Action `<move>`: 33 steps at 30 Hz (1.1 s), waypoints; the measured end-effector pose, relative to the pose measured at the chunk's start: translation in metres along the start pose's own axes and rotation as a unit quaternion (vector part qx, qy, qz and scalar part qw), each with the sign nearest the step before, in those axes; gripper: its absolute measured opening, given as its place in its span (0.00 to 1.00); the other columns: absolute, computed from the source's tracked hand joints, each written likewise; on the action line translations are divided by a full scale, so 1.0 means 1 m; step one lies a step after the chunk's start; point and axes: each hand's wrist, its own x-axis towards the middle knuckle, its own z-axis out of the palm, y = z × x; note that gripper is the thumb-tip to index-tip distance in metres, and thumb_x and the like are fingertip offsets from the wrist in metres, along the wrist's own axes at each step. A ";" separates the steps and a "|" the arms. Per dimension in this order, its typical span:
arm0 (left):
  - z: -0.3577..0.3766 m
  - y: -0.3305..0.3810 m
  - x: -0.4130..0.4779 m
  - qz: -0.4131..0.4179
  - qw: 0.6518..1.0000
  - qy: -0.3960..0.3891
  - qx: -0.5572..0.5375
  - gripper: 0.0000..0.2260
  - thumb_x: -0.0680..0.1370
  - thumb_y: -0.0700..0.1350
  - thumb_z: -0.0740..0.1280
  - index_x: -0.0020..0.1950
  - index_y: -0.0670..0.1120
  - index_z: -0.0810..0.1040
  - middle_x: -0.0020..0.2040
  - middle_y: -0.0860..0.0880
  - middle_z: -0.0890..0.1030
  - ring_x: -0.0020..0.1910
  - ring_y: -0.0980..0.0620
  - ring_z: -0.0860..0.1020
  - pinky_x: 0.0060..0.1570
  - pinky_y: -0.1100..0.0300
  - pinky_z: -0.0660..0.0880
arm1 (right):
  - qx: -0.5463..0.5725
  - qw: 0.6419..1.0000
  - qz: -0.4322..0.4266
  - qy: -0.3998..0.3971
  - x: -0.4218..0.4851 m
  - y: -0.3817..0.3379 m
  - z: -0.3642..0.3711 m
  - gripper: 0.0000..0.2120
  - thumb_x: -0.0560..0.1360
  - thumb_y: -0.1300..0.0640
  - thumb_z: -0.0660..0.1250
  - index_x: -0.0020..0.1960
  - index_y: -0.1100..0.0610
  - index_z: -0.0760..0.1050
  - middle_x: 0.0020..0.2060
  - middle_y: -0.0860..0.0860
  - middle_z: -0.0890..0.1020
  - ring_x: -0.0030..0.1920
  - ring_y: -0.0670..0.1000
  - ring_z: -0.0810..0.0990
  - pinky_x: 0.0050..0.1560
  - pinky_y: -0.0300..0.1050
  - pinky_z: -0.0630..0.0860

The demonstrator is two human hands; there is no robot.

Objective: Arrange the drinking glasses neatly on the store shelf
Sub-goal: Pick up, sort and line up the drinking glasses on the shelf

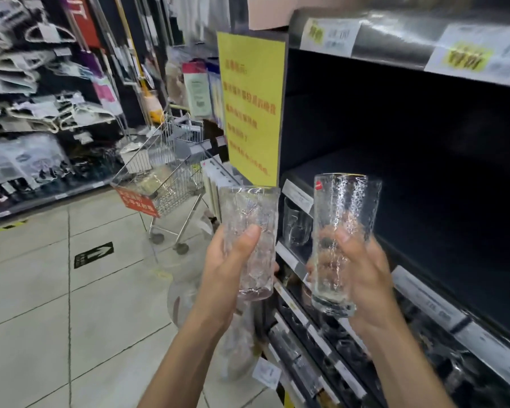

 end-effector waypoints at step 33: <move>0.002 0.020 0.167 -0.016 0.963 -0.267 -0.012 0.45 0.57 0.77 0.73 0.70 0.59 0.69 0.67 0.46 0.78 0.64 0.39 0.78 0.62 0.33 0.72 | -0.227 0.911 -0.144 0.314 0.219 -0.029 -0.039 0.36 0.67 0.48 0.80 0.69 0.48 0.66 0.58 0.43 0.80 0.59 0.44 0.79 0.64 0.44 0.75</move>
